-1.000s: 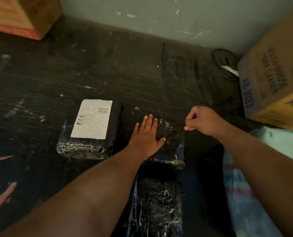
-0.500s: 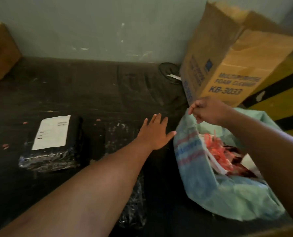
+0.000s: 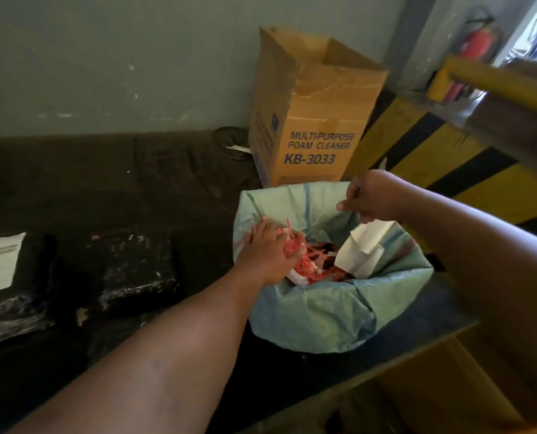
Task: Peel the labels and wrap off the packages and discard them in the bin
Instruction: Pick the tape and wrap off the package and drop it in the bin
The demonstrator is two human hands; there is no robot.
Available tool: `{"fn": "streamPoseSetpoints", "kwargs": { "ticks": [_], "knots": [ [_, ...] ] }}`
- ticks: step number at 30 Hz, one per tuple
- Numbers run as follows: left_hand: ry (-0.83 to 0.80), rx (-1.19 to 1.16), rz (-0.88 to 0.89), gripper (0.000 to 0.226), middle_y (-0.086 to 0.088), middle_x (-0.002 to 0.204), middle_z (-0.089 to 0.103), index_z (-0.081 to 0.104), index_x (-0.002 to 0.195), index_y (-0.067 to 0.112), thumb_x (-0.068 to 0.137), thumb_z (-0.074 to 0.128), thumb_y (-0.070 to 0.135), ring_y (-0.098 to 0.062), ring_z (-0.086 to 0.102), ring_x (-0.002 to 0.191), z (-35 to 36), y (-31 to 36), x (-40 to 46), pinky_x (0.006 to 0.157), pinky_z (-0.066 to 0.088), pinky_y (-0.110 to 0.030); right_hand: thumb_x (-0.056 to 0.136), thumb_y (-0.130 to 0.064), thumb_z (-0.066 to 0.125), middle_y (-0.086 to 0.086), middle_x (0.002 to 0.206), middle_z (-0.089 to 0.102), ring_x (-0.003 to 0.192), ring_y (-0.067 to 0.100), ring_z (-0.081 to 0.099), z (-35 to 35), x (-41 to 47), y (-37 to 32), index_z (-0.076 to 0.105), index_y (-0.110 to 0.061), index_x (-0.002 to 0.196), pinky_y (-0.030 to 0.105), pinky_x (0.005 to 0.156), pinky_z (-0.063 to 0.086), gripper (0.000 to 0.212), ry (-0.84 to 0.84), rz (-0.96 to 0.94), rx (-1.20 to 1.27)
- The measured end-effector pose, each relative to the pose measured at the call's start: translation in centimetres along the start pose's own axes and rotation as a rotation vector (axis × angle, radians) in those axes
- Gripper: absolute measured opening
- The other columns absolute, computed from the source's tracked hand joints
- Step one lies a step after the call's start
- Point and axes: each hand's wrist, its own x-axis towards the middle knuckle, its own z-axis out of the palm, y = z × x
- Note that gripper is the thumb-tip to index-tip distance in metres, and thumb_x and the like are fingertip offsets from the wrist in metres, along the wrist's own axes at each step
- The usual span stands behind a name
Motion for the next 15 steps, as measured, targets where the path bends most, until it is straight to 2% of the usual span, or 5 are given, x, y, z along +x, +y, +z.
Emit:
{"fn": "streamPoseSetpoints", "kwargs": {
  "ticks": [3,9,13,15],
  "knots": [
    [-0.009,0.05,-0.014,0.076,-0.004,0.172,-0.003,0.021,0.163,0.026,0.1,0.025,0.07,-0.02,-0.022,0.154,0.2,-1.1,-0.4,0.124,-0.011,-0.045,0.085,-0.023,0.077,0.011,0.07,0.073,0.058,0.02,0.067,0.1,0.1,0.0,0.065,-0.003,0.084,0.03,0.058,0.052,0.023,-0.017,0.012,0.056],
    [-0.004,0.091,-0.046,0.078,-0.002,0.172,-0.005,0.02,0.163,0.028,0.099,0.027,0.072,-0.019,-0.025,0.153,0.0,-2.7,-0.6,0.124,-0.01,-0.044,0.09,-0.02,0.072,0.008,0.07,0.074,0.06,0.02,0.066,0.5,0.8,-0.5,0.065,-0.005,0.083,0.031,0.062,0.052,0.018,-0.084,0.037,0.062],
    [0.013,0.094,-0.046,0.078,-0.003,0.172,-0.005,0.021,0.163,0.028,0.099,0.028,0.073,-0.018,-0.026,0.153,0.5,-0.3,-0.2,0.124,-0.009,-0.044,0.092,-0.017,0.068,0.017,0.085,0.075,0.066,0.025,0.066,-0.5,0.4,1.7,0.067,0.001,0.09,0.034,0.065,0.05,0.018,-0.111,0.055,0.095],
    [0.01,0.089,-0.045,0.078,-0.003,0.172,-0.005,0.021,0.163,0.028,0.099,0.028,0.073,-0.018,-0.027,0.153,0.6,-0.3,-0.3,0.124,-0.009,-0.044,0.091,-0.016,0.069,0.018,0.086,0.075,0.066,0.026,0.065,-0.3,0.3,1.7,0.067,0.001,0.089,0.037,0.066,0.049,0.017,-0.119,0.049,0.117]
  ]
}}
